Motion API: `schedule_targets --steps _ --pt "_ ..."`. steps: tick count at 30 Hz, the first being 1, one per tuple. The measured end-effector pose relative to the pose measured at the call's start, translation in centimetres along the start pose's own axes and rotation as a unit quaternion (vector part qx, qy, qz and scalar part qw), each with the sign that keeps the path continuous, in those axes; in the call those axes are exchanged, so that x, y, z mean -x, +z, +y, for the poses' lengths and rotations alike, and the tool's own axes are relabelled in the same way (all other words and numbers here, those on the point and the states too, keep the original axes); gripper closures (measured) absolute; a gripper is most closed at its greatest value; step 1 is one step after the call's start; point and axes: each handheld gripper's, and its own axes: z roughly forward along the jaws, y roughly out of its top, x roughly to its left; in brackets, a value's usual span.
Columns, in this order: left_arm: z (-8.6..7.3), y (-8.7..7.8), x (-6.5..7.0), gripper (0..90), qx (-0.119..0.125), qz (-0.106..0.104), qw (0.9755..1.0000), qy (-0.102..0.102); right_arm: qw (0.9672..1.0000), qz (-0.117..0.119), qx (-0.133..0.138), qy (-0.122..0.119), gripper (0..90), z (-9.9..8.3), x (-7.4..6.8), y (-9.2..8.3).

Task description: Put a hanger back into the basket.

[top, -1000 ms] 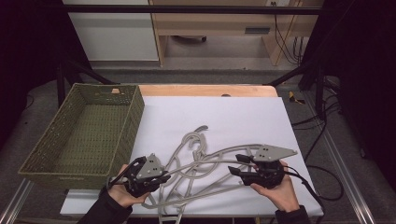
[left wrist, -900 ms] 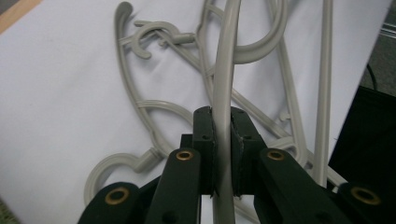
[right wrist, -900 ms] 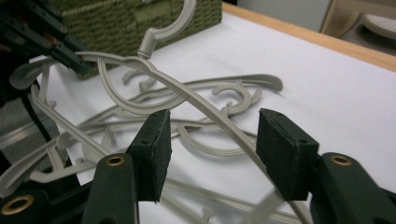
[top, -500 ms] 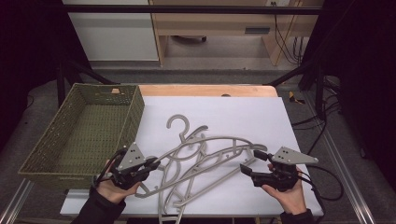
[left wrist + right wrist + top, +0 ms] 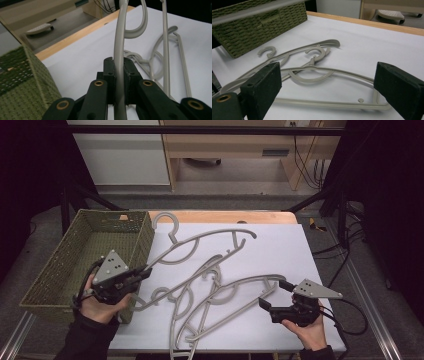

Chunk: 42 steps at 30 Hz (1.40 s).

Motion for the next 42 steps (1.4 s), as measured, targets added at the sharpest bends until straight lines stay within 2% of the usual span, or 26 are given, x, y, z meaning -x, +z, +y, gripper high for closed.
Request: schedule_targets --steps 3,7,12,13,14,15,19,21,22,23,27,28,35,42 --pt "0.7 -0.6 -1.4 82.5 0.008 0.016 0.9998 -0.005 1.0 0.0 -0.003 -0.002 5.9 -0.1 0.0 0.0" --pt "0.9 -0.9 -2.5 82.5 0.007 0.029 0.9995 -0.009 1.0 -0.003 -0.006 -0.002 5.8 -0.1 0.0 0.1" --pt "1.2 -1.5 -4.7 82.5 0.015 0.057 0.9981 -0.018 1.0 -0.003 -0.005 0.0 5.2 -0.1 -0.1 0.1" --pt "1.2 -1.5 -4.7 82.5 0.015 0.057 0.9981 -0.018 1.0 -0.004 -0.003 -0.001 5.2 -0.1 -0.1 0.0" --pt "1.3 -1.7 -5.6 82.5 0.025 0.065 0.9974 -0.022 1.0 -0.004 -0.003 -0.001 5.2 -0.1 0.0 0.0" --pt "1.3 -1.7 -5.6 82.5 0.025 0.065 0.9974 -0.022 1.0 -0.002 -0.003 -0.002 5.1 -0.1 0.0 0.0" --pt "1.1 -2.4 -7.8 82.5 0.032 0.091 0.9946 -0.038 1.0 -0.002 -0.004 -0.002 5.0 -0.1 -0.1 0.1" --pt "0.9 -2.7 -8.8 82.5 0.033 0.096 0.9937 -0.045 1.0 -0.003 -0.004 -0.002 5.0 -0.1 0.0 0.1" --pt "0.9 -2.7 -8.8 82.5 0.033 0.096 0.9937 -0.045 1.0 -0.003 -0.004 -0.002 5.0 -0.1 0.0 0.1" --pt "0.7 -2.9 -9.6 82.5 0.032 0.104 0.9928 -0.049 1.0 -0.004 -0.003 -0.002 4.9 -0.1 0.0 0.0" --pt "0.2 -3.1 -10.8 82.5 0.03 0.115 0.9912 -0.058 1.0 -0.004 -0.004 -0.002 4.5 -0.1 0.0 0.0" --pt "-0.2 -3.1 -11.5 82.5 0.028 0.12 0.9904 -0.062 1.0 -0.004 -0.003 -0.001 4.4 0.0 0.0 -0.1" --pt "-1.7 -3.2 -13.3 82.5 0.026 0.131 0.9881 -0.076 1.0 -0.005 -0.005 -0.002 3.8 -0.1 0.0 0.1" --pt "-3.6 -3.8 -15.5 82.5 0.009 0.156 0.984 -0.085 0.9999 -0.006 -0.008 -0.003 3.6 -0.2 0.0 0.3"
